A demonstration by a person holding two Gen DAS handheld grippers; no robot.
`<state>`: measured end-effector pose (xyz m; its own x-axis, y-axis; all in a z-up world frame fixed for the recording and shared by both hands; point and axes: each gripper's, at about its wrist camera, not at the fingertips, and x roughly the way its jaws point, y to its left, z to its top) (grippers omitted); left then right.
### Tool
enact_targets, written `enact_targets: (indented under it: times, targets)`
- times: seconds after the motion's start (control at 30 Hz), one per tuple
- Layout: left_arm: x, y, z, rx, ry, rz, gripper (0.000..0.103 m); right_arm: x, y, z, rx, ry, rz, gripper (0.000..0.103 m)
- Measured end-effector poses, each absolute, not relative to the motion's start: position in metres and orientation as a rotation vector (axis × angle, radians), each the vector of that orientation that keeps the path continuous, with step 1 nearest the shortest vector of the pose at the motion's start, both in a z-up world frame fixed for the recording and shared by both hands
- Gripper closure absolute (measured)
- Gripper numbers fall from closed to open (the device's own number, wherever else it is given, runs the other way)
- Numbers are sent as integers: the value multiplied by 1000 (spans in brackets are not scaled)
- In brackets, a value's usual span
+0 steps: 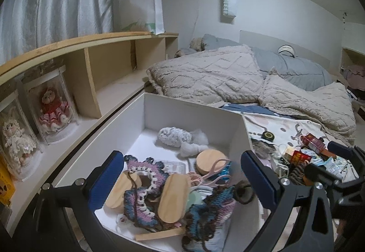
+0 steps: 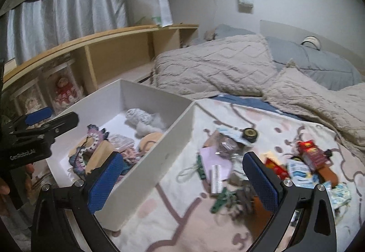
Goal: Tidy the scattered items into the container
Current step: 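Withdraw both tools from the box back toward the pile on the bed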
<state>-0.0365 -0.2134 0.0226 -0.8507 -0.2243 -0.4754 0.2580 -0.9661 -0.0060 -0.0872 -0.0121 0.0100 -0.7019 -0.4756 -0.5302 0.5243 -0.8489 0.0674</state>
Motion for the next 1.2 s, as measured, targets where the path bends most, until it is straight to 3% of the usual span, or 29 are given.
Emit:
enact_targets:
  times: [0.53,1.2]
  targets:
    - [-38,-137,13,764,-37,-2962,0,-61,91,19,693,138,-2692,0]
    - [-41,-54,-18,855,50,-3160,0,-30,201,-25,768,181,-2887,0]
